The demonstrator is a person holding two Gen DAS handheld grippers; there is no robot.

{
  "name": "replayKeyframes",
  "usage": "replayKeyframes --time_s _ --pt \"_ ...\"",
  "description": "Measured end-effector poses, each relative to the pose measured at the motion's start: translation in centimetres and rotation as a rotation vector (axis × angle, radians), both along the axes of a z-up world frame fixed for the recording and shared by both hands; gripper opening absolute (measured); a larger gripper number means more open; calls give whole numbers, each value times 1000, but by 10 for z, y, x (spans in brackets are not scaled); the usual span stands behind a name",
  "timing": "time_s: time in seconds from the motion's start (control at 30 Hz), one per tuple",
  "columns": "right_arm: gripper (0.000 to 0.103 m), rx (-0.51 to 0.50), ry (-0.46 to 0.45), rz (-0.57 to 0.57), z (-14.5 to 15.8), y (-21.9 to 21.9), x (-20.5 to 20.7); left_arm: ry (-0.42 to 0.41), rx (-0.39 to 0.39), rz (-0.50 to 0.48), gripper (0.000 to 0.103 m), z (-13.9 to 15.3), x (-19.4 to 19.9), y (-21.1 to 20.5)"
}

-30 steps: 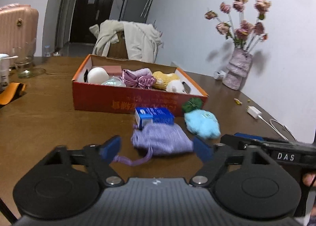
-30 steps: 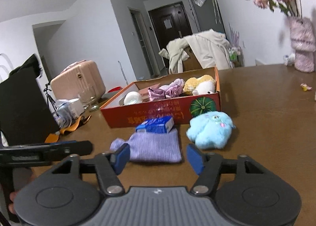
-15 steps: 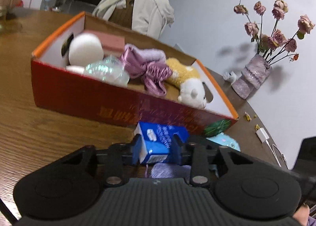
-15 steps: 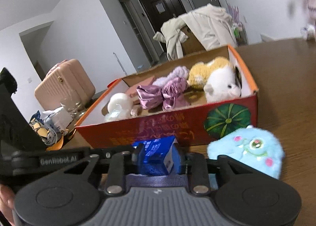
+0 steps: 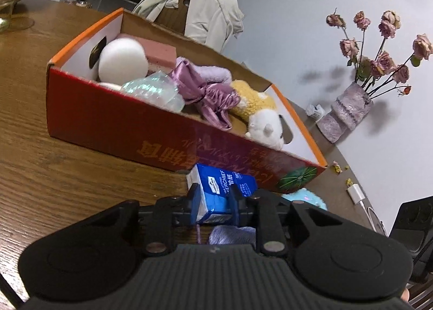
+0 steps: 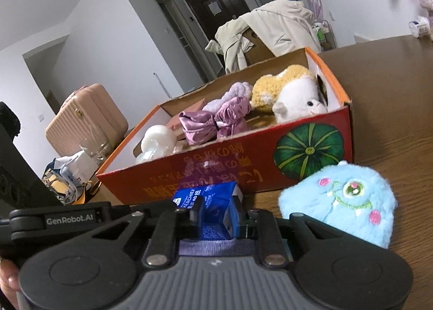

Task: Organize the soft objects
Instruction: 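Carry the blue carton into the box beside the plush and release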

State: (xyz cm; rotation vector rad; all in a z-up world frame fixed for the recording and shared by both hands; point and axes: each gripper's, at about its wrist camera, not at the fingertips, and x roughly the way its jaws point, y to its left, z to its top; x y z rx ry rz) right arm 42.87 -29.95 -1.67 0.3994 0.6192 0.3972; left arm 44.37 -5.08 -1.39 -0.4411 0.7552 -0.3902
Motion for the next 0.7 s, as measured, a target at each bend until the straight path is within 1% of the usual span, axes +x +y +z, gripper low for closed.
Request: replayKeyframes --time_s 0.2,0.33,0.53,0.7 --pt "18 6 -77 -22 32 -5 -39 -93 16 -23 23 40 -37 -6" --pt "18 -3 -131 -23 53 -5 -78 -139 17 -25 23 62 -77 -9" --pt "17 -45 -189 -26 72 -5 -145 -199 27 -33 23 81 -146 -15" --pt "15 -66 -231 -43 81 -8 -196 -227 19 -50 23 89 -190 -19"
